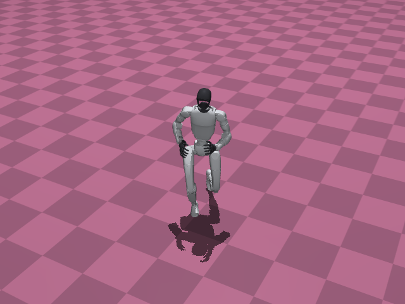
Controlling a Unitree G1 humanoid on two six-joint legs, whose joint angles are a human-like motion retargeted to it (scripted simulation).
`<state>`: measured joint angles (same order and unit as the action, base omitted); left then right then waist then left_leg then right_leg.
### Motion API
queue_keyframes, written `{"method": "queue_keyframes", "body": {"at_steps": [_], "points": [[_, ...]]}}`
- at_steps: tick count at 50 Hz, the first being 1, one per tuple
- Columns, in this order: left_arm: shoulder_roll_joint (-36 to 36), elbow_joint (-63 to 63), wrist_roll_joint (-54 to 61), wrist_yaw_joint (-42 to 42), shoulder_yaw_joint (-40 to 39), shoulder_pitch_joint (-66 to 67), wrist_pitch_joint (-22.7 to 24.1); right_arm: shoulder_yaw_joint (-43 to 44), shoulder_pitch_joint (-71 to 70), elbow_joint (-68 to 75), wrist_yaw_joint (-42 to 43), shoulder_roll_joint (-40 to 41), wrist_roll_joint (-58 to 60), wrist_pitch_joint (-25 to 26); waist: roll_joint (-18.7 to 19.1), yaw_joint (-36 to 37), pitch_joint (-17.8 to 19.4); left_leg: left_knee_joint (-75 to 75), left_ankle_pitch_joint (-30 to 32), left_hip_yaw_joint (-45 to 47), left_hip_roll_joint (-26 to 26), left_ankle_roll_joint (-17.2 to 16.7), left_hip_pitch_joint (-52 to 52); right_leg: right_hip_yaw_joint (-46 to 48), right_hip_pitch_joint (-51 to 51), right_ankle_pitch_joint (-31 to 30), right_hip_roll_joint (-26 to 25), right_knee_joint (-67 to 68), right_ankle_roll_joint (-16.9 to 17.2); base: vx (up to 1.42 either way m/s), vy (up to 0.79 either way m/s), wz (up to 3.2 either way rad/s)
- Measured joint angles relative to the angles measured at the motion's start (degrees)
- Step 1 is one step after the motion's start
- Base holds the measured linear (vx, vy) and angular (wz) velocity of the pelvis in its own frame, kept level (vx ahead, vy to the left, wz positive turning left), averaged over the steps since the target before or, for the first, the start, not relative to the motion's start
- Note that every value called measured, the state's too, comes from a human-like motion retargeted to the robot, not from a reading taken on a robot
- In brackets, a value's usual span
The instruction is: Run
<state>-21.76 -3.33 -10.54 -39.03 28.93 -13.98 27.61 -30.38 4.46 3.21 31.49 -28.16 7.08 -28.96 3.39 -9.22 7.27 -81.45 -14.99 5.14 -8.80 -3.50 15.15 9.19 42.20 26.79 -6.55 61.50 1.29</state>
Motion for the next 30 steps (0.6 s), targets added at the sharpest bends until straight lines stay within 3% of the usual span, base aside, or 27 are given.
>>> {"method": "queue_keyframes", "body": {"at_steps": [3,5,7,10,12,14,15,17,20,23,27,30], "points": [[0.36,-2.93,0.58,0.10,-0.96,6.73,-1.82,1.86,-2.74,-1.09,1.42,-0.08,0.95,0.11,0.89,3.59,1.52,-16.72,-2.23,-0.35,-5.00,3.61,3.90,-0.56,-3.81,10.34,-2.64,6.92,-6.29,-0.05,-0.09,-0.16],[0.82,-7.48,0.89,0.15,-2.61,11.99,-3.80,3.67,-8.46,-1.09,2.93,-0.19,2.48,1.03,0.60,6.66,3.38,-24.75,-7.63,-1.05,-6.63,7.14,10.56,-1.79,-8.51,17.76,-3.20,9.30,-9.07,-0.03,-0.09,0.11],[1.27,-11.36,1.63,2.01,-5.18,18.26,-4.23,4.86,-13.69,-1.75,4.04,0.44,3.26,1.25,-0.96,9.39,3.63,-23.29,-12.37,0.83,-5.09,10.05,18.20,-3.86,-15.03,19.31,-1.97,7.45,-7.65,0.00,-0.01,0.30],[-0.02,-13.14,3.39,7.26,-8.95,28.05,-2.85,5.38,-17.07,-4.71,3.80,1.29,1.78,0.63,-4.83,12.72,1.82,-7.17,-15.85,6.50,0.36,10.41,25.24,-6.37,-25.04,12.07,2.26,2.81,-0.37,0.05,0.08,0.27],[-0.80,-12.99,4.77,9.86,-10.15,32.44,-2.25,4.72,-17.35,-6.66,2.26,1.34,0.82,-0.15,-7.59,13.78,-0.08,8.19,-14.65,9.71,6.14,8.18,26.91,-6.57,-29.08,2.93,6.90,3.42,5.52,0.03,0.11,0.25],[-0.97,-12.21,5.67,10.16,-10.66,34.14,-2.64,3.68,-17.31,-7.70,0.95,1.44,0.77,-0.36,-9.88,13.29,-1.16,17.06,-13.70,11.09,11.65,7.79,26.75,-6.51,-30.71,-4.25,11.56,8.71,8.53,-0.02,0.08,0.24],[-0.99,-11.61,5.63,9.78,-10.69,34.12,-2.93,3.11,-17.14,-7.90,0.50,1.57,1.02,-0.40,-10.71,12.81,-1.38,17.86,-14.27,11.20,13.55,8.55,26.35,-6.53,-30.90,-6.75,13.53,12.73,8.95,-0.05,0.06,0.02],[-0.94,-10.04,4.06,7.84,-10.53,31.41,-3.36,2.17,-15.36,-6.99,-0.05,2.11,2.46,0.02,-11.85,11.12,-1.15,12.66,-19.55,10.52,15.55,12.22,24.54,-5.91,-29.01,-6.26,18.24,23.68,6.72,-0.05,0.05,-0.15],[-0.77,-8.58,0.06,2.39,-9.79,19.91,-5.37,1.23,-12.12,-2.61,0.01,3.08,4.83,0.81,-12.84,7.23,0.29,9.23,-28.10,8.18,18.07,15.06,18.22,-6.08,-19.36,0.83,23.56,36.45,1.15,-0.02,0.04,-0.12],[0.47,-6.48,-0.43,-0.05,-8.50,7.31,-5.72,0.01,-7.49,1.50,-1.09,2.78,2.84,0.14,-9.76,2.72,0.14,14.66,-26.61,4.68,16.27,10.30,7.69,-3.81,-7.19,6.21,20.04,30.32,-1.30,0.00,0.00,0.00],[1.29,-2.02,0.76,1.62,-6.45,0.63,-2.18,0.59,0.45,3.73,-5.36,1.55,-2.92,0.46,-2.84,-0.13,-0.92,13.04,-11.36,1.18,7.45,1.11,-1.23,0.88,-0.31,4.62,7.74,4.07,0.13,0.00,-0.09,-0.25],[1.95,-0.94,0.77,1.76,-5.56,1.73,-1.43,2.02,3.38,3.00,-5.24,1.21,-5.18,0.54,0.80,0.90,-0.82,-0.18,-0.20,-0.08,0.78,-1.50,-1.23,2.13,0.08,5.30,0.85,-1.74,-2.16,-0.07,-0.08,-0.41]]}}
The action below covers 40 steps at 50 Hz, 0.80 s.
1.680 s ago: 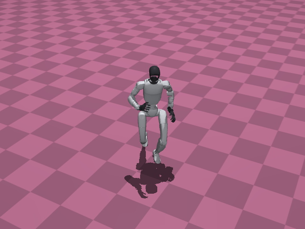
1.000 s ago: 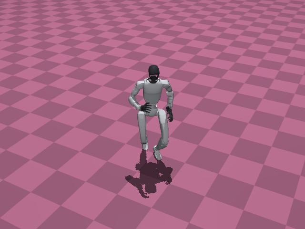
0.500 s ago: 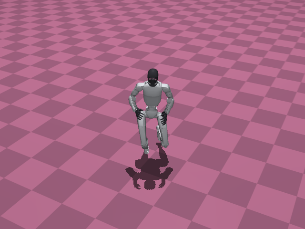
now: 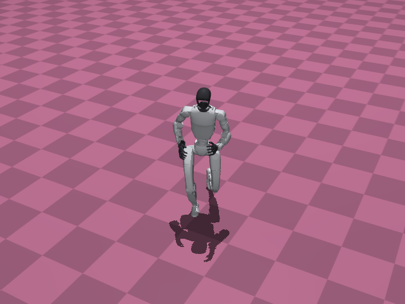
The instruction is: Run
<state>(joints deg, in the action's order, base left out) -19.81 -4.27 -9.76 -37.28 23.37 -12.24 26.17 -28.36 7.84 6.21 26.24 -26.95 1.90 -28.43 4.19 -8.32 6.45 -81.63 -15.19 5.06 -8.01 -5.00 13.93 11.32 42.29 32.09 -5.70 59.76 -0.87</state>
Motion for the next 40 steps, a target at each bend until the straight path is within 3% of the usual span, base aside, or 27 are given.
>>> {"method": "queue_keyframes", "body": {"at_steps": [2,5,7,9,13,15,19,21,23,25,27,30,33,37,40], "points": [[0.72,-2.25,0.22,-0.17,-0.07,3.60,-1.39,0.87,-1.22,-0.74,0.87,-0.14,0.13,-0.08,0.75,1.81,1.05,-11.09,1.41,-0.53,-3.70,1.63,2.33,-0.32,-1.61,5.02,-2.08,5.88,-4.19,-0.06,-0.08,-0.23],[2.35,-10.25,1.01,0.52,-0.55,9.39,-5.03,2.11,-8.33,-0.77,2.37,-0.52,1.51,0.76,0.22,5.42,3.10,-23.48,-6.12,-1.26,-8.14,7.86,11.09,-1.87,-7.11,13.06,-3.19,10.60,-7.76,-0.04,-0.10,0.01],[2.89,-15.07,1.30,2.79,-1.42,14.00,-5.47,2.50,-12.96,-1.49,2.59,-0.18,2.01,0.71,-1.42,7.62,3.02,-22.08,-11.76,0.62,-7.15,10.82,18.18,-4.11,-12.81,13.54,-2.32,8.41,-5.65,0.00,-0.01,0.25],[2.08,-17.22,1.74,5.87,-2.51,19.46,-4.50,2.65,-15.28,-3.48,2.25,0.12,1.25,0.11,-3.89,9.51,2.18,-13.71,-14.58,3.81,-3.88,11.38,23.23,-6.55,-18.92,10.14,-0.57,5.10,-1.46,0.04,0.07,0.26],[0.33,-18.51,3.47,10.79,-4.15,28.69,-2.90,2.27,-16.41,-7.82,0.44,-0.26,-0.17,-0.74,-9.22,11.81,-0.56,13.21,-12.30,9.19,6.57,7.22,28.28,-8.24,-28.03,-2.85,6.70,3.59,8.41,0.04,0.09,0.25],[0.30,-18.39,4.41,11.03,-4.86,31.43,-3.12,2.12,-16.63,-9.15,-0.18,-0.54,0.30,-0.55,-11.49,11.37,-1.43,22.72,-10.76,10.03,12.37,6.54,28.98,-8.39,-30.13,-7.59,11.00,7.61,11.07,-0.02,0.07,0.28],[0.95,-17.50,3.20,8.26,-5.16,31.05,-4.32,2.07,-15.53,-9.05,-0.42,0.58,4.38,0.49,-13.45,8.87,-1.07,12.63,-18.46,9.84,16.10,12.98,28.60,-8.69,-29.20,-9.66,17.51,25.80,9.59,-0.05,0.05,-0.15],[1.10,-17.20,1.52,5.40,-4.93,26.32,-5.37,2.01,-14.22,-7.18,-0.05,1.81,7.04,1.72,-14.22,6.63,-0.02,7.64,-24.61,9.32,17.26,16.27,25.99,-9.12,-24.65,-7.24,21.11,35.58,6.50,-0.05,0.05,-0.29],[1.46,-17.17,0.37,2.07,-4.12,17.33,-6.86,1.47,-13.31,-4.02,0.37,3.21,8.46,2.19,-13.93,4.26,0.96,7.69,-28.58,8.06,17.42,16.77,21.25,-9.88,-16.65,-3.05,22.28,40.68,2.79,-0.04,0.05,-0.30],[2.04,-14.81,0.70,0.35,-3.31,8.76,-7.04,0.45,-11.49,-1.46,-0.27,3.67,7.47,1.86,-12.06,1.70,1.06,11.67,-29.14,6.12,16.22,14.50,14.59,-8.73,-8.57,0.34,20.63,38.60,0.41,-0.01,0.01,-0.13],[2.28,-9.64,1.68,0.50,-3.00,3.07,-5.33,-0.27,-8.57,-0.45,-1.68,3.07,4.89,1.49,-9.34,-0.80,0.64,16.51,-25.41,4.31,13.79,10.30,7.64,-5.77,-3.43,1.13,17.20,29.49,0.22,0.01,-0.03,-0.04],[1.89,-2.36,2.15,1.63,-1.83,-2.06,-1.43,-0.42,-3.79,0.81,-3.46,2.07,1.10,1.26,-4.78,-2.74,-0.02,18.86,-15.14,2.29,8.23,3.52,-0.32,-1.28,-0.60,-0.99,9.92,10.07,2.17,0.01,-0.09,-0.29],[1.50,1.96,2.03,2.55,-0.19,-3.02,0.81,0.45,-0.70,0.63,-3.50,1.71,-1.23,0.90,-0.34,-1.75,-0.07,10.17,-4.66,0.93,1.24,-0.22,-2.25,1.41,-1.44,-3.69,2.11,-4.14,2.86,-0.05,-0.09,-0.51],[2.21,0.75,2.81,2.67,0.65,2.14,-0.41,1.04,-2.19,-0.58,-1.09,1.68,-1.00,0.20,1.17,1.34,1.39,-9.43,-1.20,0.47,-5.33,1.77,-0.23,1.66,-3.85,3.92,-1.18,4.58,-3.54,-0.05,-0.08,-0.28],[3.12,-7.20,3.45,2.89,0.12,7.67,-4.01,2.28,-9.59,-0.04,1.63,1.28,1.32,0.65,0.38,4.96,3.89,-21.56,-7.18,-0.62,-8.81,7.24,6.75,0.25,-8.72,13.01,-1.67,10.57,-7.76,-0.03,-0.10,-0.09]]}}
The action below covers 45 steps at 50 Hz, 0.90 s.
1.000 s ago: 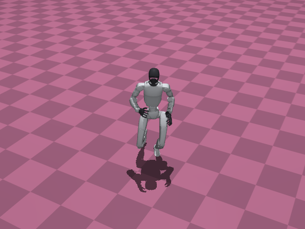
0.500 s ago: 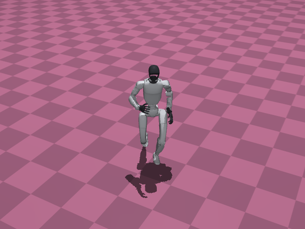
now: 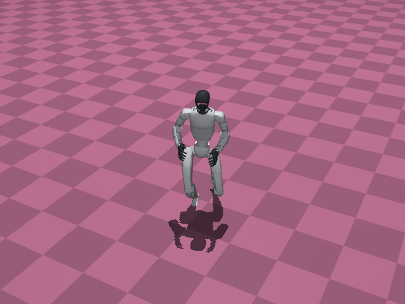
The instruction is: Run
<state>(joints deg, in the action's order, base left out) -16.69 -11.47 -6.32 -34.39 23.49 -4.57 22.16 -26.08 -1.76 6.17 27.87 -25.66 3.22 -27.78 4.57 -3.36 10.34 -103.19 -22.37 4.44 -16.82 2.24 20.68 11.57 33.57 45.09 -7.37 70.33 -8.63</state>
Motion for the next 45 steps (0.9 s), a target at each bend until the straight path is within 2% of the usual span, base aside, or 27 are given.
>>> {"method": "queue_keyframes", "body": {"at_steps": [2,5,7,10,12,15,16,18,20,21,23,25,28,30,32,34,36,38,40,41,43,45], "points": [[0.74,-5.79,0.44,1.37,-1.21,4.55,-1.02,1.07,-5.13,-0.32,1.61,0.15,1.29,-0.13,-1.70,2.37,0.30,-0.62,-5.55,0.98,1.06,3.52,6.78,-1.89,-4.84,1.97,1.01,-0.89,0.87,-0.01,-0.03,0.02],[-0.08,-8.93,1.40,4.58,-3.79,13.43,0.21,2.60,-9.10,-3.65,3.19,0.00,1.47,-1.16,-5.22,5.50,-0.98,9.56,-9.35,4.68,6.22,5.13,15.17,-5.54,-12.84,-2.24,3.07,-5.89,6.28,0.03,0.05,0.07],[-1.23,-8.99,2.28,6.76,-5.09,18.70,1.37,2.91,-10.04,-5.91,3.73,-0.39,0.78,-1.74,-7.91,7.03,-2.54,21.95,-8.94,7.45,10.96,3.59,18.41,-6.98,-17.36,-8.40,5.77,-8.38,11.26,0.06,0.09,0.08],[-1.99,-8.75,3.97,8.34,-6.29,24.24,1.97,2.93,-10.73,-8.00,3.57,-1.12,0.77,-2.01,-11.78,7.39,-4.73,41.35,-5.20,10.54,19.56,0.74,20.79,-7.58,-21.63,-17.46,11.76,-7.30,17.80,0.02,0.08,0.24],[-1.63,-8.43,4.72,7.98,-6.62,25.69,1.71,2.90,-10.89,-8.17,3.39,-1.22,1.61,-1.63,-13.50,6.39,-5.13,46.20,-5.02,11.11,24.24,1.41,20.83,-8.18,-22.94,-21.18,15.07,-2.18,19.67,-0.03,0.07,0.18],[-0.98,-7.50,3.96,6.38,-6.43,24.99,1.31,2.64,-9.56,-7.30,3.21,-0.49,3.82,-0.84,-14.73,4.28,-4.94,38.88,-9.69,11.11,27.22,5.73,20.52,-8.76,-23.05,-23.68,19.01,9.77,19.39,-0.03,0.04,-0.07],[-0.88,-7.09,3.16,5.23,-6.31,23.13,1.05,2.52,-8.76,-6.45,3.33,0.04,4.90,-0.38,-15.09,3.32,-4.44,35.72,-12.40,10.96,27.94,7.45,19.61,-8.88,-21.90,-23.23,20.79,14.56,18.27,-0.04,0.06,-0.29],[-0.87,-6.22,1.26,2.60,-5.86,17.78,0.34,2.10,-6.72,-4.09,3.64,1.16,6.89,0.48,-15.57,1.15,-3.26,30.91,-17.91,10.21,29.07,10.04,16.88,-9.27,-18.03,-20.35,24.18,23.26,14.95,-0.05,0.06,-0.36],[-1.00,-5.44,-0.73,-0.52,-5.14,9.07,-0.82,1.22,-4.80,-0.76,3.68,2.19,8.08,0.75,-15.09,-1.22,-2.09,30.15,-22.08,8.59,29.33,10.47,12.22,-9.78,-11.03,-15.29,25.93,28.54,10.76,-0.04,0.05,-0.38],[-0.88,-4.42,-1.02,-1.63,-4.89,4.59,-1.12,0.52,-3.71,0.64,3.29,2.29,7.90,0.51,-14.03,-2.51,-1.85,31.50,-22.89,7.48,28.70,9.52,9.02,-9.34,-6.98,-12.97,25.43,28.20,9.17,-0.03,0.02,-0.34],[-0.64,-1.16,-1.10,-2.89,-4.70,-3.15,-0.97,-0.78,-1.10,2.40,2.10,1.85,6.73,0.09,-11.35,-5.11,-1.73,35.20,-22.57,5.31,26.69,6.67,2.44,-7.45,0.28,-10.05,23.02,23.93,7.25,0.00,-0.02,-0.25],[-0.61,3.22,-0.78,-2.74,-4.64,-8.57,0.37,-1.65,2.08,3.13,0.33,0.91,4.49,0.06,-8.14,-7.39,-2.11,39.05,-18.75,3.56,23.54,2.61,-3.83,-4.37,5.25,-9.76,19.02,14.42,7.19,0.02,-0.06,-0.25],[-1.12,8.62,-1.10,-1.46,-3.61,-12.18,3.39,-1.54,6.74,3.95,-1.97,0.03,1.56,0.43,-3.16,-8.34,-3.00,38.90,-7.11,1.70,16.88,-3.94,-9.59,-0.69,7.23,-13.25,9.97,-5.42,9.70,0.00,-0.09,-0.49],[-1.15,10.89,-1.40,-0.67,-2.67,-12.33,4.49,-0.93,8.58,4.06,-2.68,0.11,0.05,0.60,-0.23,-7.53,-3.16,33.26,0.87,0.70,12.35,-6.75,-10.23,0.68,6.59,-15.69,4.38,-14.64,10.34,-0.05,-0.09,-0.62],[-0.77,11.43,-1.27,0.03,-1.98,-10.49,4.42,-0.59,8.59,3.46,-2.11,0.47,-0.46,0.51,1.00,-6.20,-2.77,24.45,4.77,0.20,9.36,-7.04,-9.42,0.88,5.40,-14.60,1.66,-13.61,8.48,-0.06,-0.07,-0.47],[-0.25,9.88,-1.12,0.52,-1.52,-6.83,3.16,-0.24,6.66,2.62,-1.11,0.69,0.17,0.35,1.38,-4.21,-1.92,14.56,4.32,0.01,6.75,-5.32,-7.31,0.38,3.53,-10.10,0.12,-8.11,5.10,-0.05,-0.07,-0.41],[0.20,6.36,-1.17,0.86,-1.39,-2.37,1.00,0.48,2.48,1.69,0.42,0.63,1.49,0.40,1.02,-1.74,-0.53,5.63,0.41,-0.37,4.78,-2.31,-3.08,-0.69,0.56,-4.09,-0.71,-3.17,2.02,-0.04,-0.07,-0.38],[0.63,1.51,-1.18,1.55,-1.71,2.05,-0.89,1.43,-3.53,0.62,2.34,0.47,3.03,0.55,-0.37,0.84,0.63,0.88,-5.32,-0.12,4.44,1.23,3.51,-2.46,-3.46,0.67,-0.46,-1.27,0.92,-0.03,-0.06,-0.21],[0.57,-2.46,-0.49,3.24,-2.93,6.75,-1.36,2.47,-9.17,-1.41,4.28,0.39,3.97,0.28,-2.93,2.84,0.91,2.89,-9.61,1.55,6.60,4.10,10.98,-4.78,-8.25,2.00,1.17,-2.29,2.44,0.00,0.00,0.00],[0.12,-3.29,0.11,4.50,-3.65,9.77,-1.03,2.89,-10.61,-2.98,4.80,0.31,3.79,0.00,-4.25,3.75,0.52,6.93,-10.54,2.83,8.19,4.52,13.89,-5.82,-10.83,0.85,2.15,-3.65,4.18,0.00,0.00,0.00],[-0.92,-4.26,1.35,7.07,-4.98,15.62,-0.21,3.53,-12.48,-5.94,5.49,-0.02,3.17,-0.41,-6.85,5.43,-0.66,17.41,-11.37,5.47,11.85,4.39,18.44,-7.33,-15.84,-2.94,4.62,-6.38,8.26,0.05,0.06,0.15],[-1.83,-4.41,2.70,9.29,-5.98,20.50,0.41,3.86,-13.15,-8.22,5.52,-0.56,2.78,-0.89,-9.30,6.65,-2.20,30.53,-10.04,7.66,16.58,2.79,21.09,-7.83,-20.00,-8.53,7.97,-7.86,12.92,0.05,0.07,0.20]]}}
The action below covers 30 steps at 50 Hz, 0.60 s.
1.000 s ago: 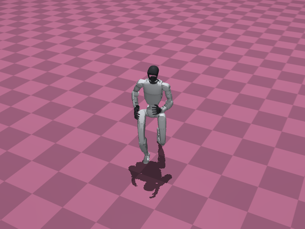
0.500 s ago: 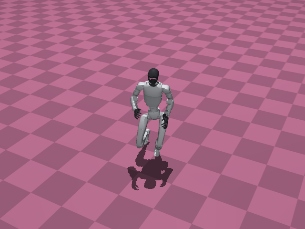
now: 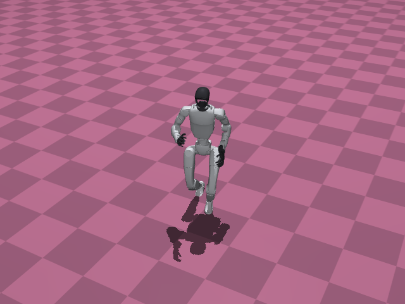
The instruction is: Run
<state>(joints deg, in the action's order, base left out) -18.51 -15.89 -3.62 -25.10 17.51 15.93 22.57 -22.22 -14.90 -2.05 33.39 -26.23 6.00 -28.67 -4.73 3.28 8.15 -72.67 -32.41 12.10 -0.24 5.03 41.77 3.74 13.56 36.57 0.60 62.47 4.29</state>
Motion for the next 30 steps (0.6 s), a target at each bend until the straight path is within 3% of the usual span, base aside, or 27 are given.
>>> {"method": "queue_keyframes", "body": {"at_steps": [3,5,7,10,12,14,18,20,23,27,30], "points": [[0.13,0.76,1.79,0.25,-1.13,3.86,-0.22,0.22,-0.09,-1.03,-0.62,-0.29,1.10,0.42,-3.32,-0.33,-1.23,13.36,2.21,1.26,7.96,-0.60,0.26,-0.07,-3.26,-7.29,6.21,5.06,4.60,0.00,0.07,0.17],[0.81,1.59,1.64,-0.88,-1.50,4.40,-0.36,0.04,1.11,-0.51,-0.89,0.19,2.25,0.85,-4.41,-1.24,-1.33,10.42,0.93,1.20,10.43,1.53,-0.04,-0.01,-3.66,-10.80,9.51,13.22,4.94,-0.04,0.05,-0.13],[1.41,3.19,0.30,-3.46,-1.97,2.05,-0.66,-0.07,3.07,1.08,-0.91,1.17,4.10,1.73,-5.40,-2.82,-0.72,4.93,-3.34,0.91,12.15,4.64,-2.10,0.01,-1.62,-11.94,13.83,23.67,3.13,-0.04,0.05,-0.35],[1.72,5.54,-3.11,-9.15,-2.03,-7.99,-2.08,-0.57,6.61,5.26,-0.44,2.96,6.48,2.59,-5.88,-6.07,0.96,1.82,-10.17,-0.72,13.47,6.72,-8.73,-0.92,7.03,-6.84,18.51,35.30,-2.59,-0.03,0.05,-0.43],[2.16,7.51,-3.74,-11.82,-1.69,-16.76,-2.77,-1.82,9.32,7.85,-0.91,3.26,5.88,2.44,-4.07,-8.73,1.36,4.86,-11.05,-3.07,12.33,4.47,-15.70,-0.10,14.73,-2.57,17.04,34.30,-5.36,-0.01,0.01,-0.31],[2.40,10.62,-3.38,-12.51,-1.41,-23.94,-2.06,-3.08,12.51,9.44,-2.60,2.62,3.64,2.33,-1.03,-11.37,1.32,8.62,-8.34,-5.32,9.48,0.50,-22.63,2.43,20.56,-0.87,12.92,26.48,-6.07,0.02,-0.05,-0.18],[1.55,17.00,-3.50,-11.14,0.77,-31.84,1.41,-3.63,19.47,11.01,-7.04,1.24,-1.53,3.19,5.70,-14.01,0.56,8.53,4.35,-8.12,1.03,-7.97,-31.27,7.06,25.18,-3.91,1.04,0.64,-3.02,0.00,-0.08,-0.28],[1.18,19.12,-3.85,-10.32,2.13,-33.02,2.24,-3.14,21.47,10.88,-8.13,1.04,-3.60,3.42,8.83,-13.56,0.48,2.39,10.42,-8.74,-3.75,-10.24,-31.73,8.33,25.09,-5.94,-4.47,-8.51,-2.57,-0.06,-0.07,-0.44],[1.99,19.37,-3.76,-9.71,3.72,-29.81,1.93,-3.45,22.11,9.90,-7.63,1.72,-3.99,3.06,10.08,-11.53,1.02,-11.73,12.66,-8.30,-7.98,-9.00,-30.57,8.18,24.06,-2.24,-7.10,-2.53,-6.09,-0.06,-0.06,-0.34],[3.06,12.69,-1.85,-8.08,4.31,-22.05,-1.98,-2.14,13.28,8.17,-5.23,1.75,-2.67,3.35,9.52,-6.52,3.83,-28.17,4.98,-9.26,-11.33,-3.02,-21.25,6.68,17.48,8.33,-7.98,6.09,-11.46,-0.04,-0.07,-0.31],[3.42,5.95,0.21,-4.61,2.78,-14.89,-3.06,-0.81,3.37,6.08,-2.80,2.08,-1.13,3.28,6.34,-2.80,4.49,-26.20,-2.23,-6.98,-8.92,2.02,-9.94,3.52,10.43,11.01,-5.89,4.82,-9.81,-0.01,-0.01,-0.06]]}}
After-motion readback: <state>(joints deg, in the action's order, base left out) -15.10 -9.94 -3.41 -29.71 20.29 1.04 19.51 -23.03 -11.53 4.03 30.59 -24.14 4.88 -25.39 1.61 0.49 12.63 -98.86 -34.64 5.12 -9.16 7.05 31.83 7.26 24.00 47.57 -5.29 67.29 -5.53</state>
